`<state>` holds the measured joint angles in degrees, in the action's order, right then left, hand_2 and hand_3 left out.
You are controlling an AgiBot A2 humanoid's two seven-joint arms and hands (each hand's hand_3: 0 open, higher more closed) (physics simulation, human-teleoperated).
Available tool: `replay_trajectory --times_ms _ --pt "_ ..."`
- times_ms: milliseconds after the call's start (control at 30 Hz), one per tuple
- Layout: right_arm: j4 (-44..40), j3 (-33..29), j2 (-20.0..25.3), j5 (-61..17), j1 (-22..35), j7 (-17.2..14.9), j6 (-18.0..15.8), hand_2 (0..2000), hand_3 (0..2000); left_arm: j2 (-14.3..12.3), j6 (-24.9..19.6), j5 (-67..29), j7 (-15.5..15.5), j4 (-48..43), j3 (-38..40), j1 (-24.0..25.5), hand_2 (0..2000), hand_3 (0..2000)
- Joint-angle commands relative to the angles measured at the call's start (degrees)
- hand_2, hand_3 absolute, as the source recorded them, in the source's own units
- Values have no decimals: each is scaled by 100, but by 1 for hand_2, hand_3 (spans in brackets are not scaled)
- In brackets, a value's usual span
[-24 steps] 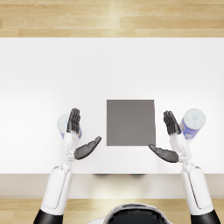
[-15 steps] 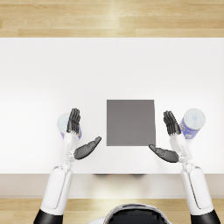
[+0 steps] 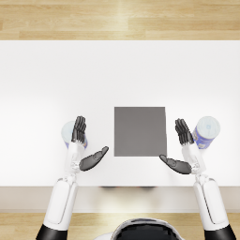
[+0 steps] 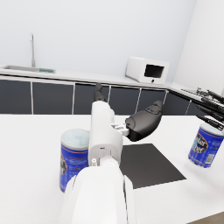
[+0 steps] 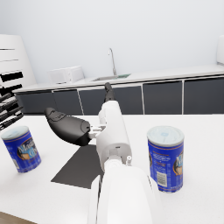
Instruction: Pick up the blue can on the left and place it in the middle, then pick up the blue can on the right and place it on top of the can in the middle
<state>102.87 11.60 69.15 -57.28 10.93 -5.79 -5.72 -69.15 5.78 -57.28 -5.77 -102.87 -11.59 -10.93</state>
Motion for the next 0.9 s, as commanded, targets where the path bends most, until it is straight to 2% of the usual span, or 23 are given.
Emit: replay_trajectory --times_ms 33,100,167,233,467,733,900 --pt "-93 172 6 0 11 0 0 0 0 -6 0 0 0 93 -172 -10 0 0" --pt "-13 3 122 0 158 281 278 0 0 -95 -281 0 280 63 9 -111 0 0" --pt "19 -184 192 0 239 426 421 0 0 -198 -425 -251 424 87 229 -267 0 0" --pt "-3 -437 248 -506 323 500 494 0 0 -240 -499 -761 498 79 527 -334 0 0" --pt "135 -1194 311 -2100 297 571 564 0 0 -313 -570 -2357 569 87 1289 -380 0 0" --pt "-300 -1688 375 -2410 64 578 571 0 0 -373 -577 -2666 576 603 1472 -177 0 0" --pt "-830 -1737 419 -2428 95 578 571 0 0 -420 -578 -2685 576 1107 1354 -137 0 0"
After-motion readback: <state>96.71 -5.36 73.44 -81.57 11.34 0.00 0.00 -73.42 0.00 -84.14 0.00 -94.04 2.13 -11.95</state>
